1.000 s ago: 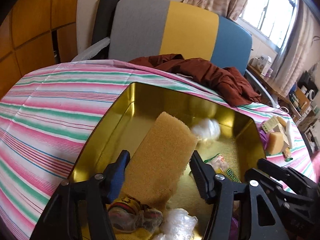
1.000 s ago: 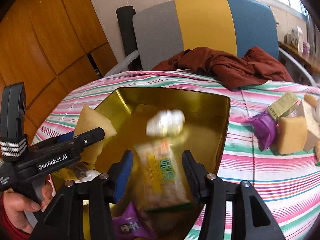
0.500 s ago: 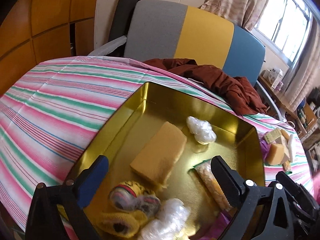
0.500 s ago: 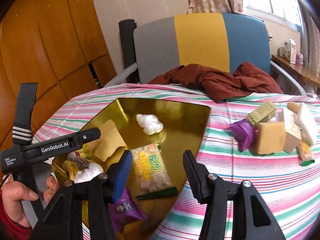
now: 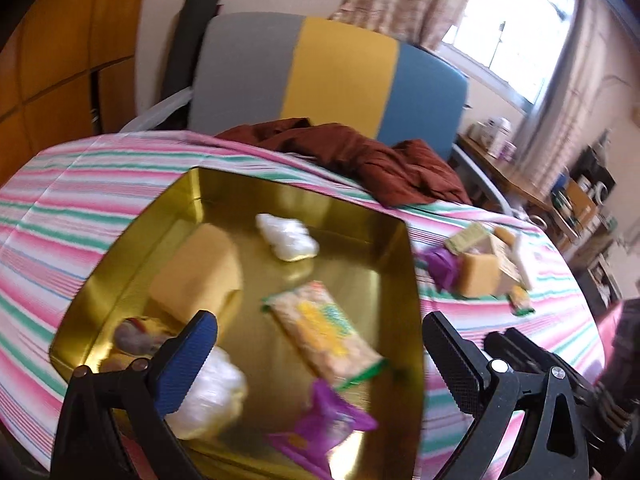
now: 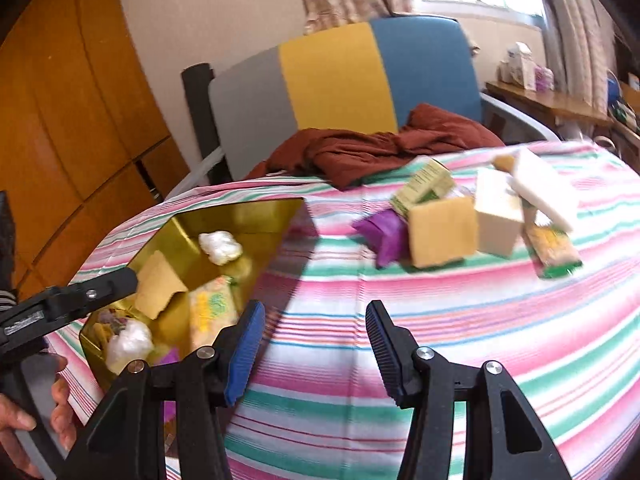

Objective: Organize objects
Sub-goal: 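Move the right tool back to the pile and grasp another WEIDAN snack bag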

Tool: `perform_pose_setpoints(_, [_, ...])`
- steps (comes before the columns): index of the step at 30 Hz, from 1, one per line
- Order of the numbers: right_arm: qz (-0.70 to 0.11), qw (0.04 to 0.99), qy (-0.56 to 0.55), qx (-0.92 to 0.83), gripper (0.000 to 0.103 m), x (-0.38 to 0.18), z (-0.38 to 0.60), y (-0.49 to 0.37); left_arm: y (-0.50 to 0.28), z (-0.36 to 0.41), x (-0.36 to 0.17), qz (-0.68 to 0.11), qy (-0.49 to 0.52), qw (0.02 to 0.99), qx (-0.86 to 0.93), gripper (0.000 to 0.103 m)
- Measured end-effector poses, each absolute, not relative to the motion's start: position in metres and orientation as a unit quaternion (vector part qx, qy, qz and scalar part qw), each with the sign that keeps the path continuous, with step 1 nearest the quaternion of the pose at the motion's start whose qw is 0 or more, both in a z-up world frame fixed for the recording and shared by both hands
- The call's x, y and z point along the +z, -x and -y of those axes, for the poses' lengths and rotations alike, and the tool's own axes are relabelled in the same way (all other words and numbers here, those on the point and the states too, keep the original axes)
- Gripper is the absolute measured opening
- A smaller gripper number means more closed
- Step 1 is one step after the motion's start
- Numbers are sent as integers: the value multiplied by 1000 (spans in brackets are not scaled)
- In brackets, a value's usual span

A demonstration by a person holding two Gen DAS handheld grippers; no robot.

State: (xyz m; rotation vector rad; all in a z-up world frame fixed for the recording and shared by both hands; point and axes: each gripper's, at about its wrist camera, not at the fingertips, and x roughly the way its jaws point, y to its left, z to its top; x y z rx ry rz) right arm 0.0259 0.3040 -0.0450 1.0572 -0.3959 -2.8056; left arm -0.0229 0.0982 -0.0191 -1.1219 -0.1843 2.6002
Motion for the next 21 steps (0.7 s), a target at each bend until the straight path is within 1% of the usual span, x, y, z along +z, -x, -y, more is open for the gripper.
perform_pose_setpoints(6, [140, 27, -358, -923, 53, -62, -340, -38, 6, -140, -17, 45, 400, 200, 894, 103])
perform_pose_setpoints(14, [145, -29, -364, -920, 53, -75, -399, -51, -21, -196, -29, 4, 417, 259, 871, 103])
perform_pose_setpoints(21, [153, -76, -366, -915, 55, -81, -452, -48, -40, -228, -36, -37, 417, 288, 861, 103])
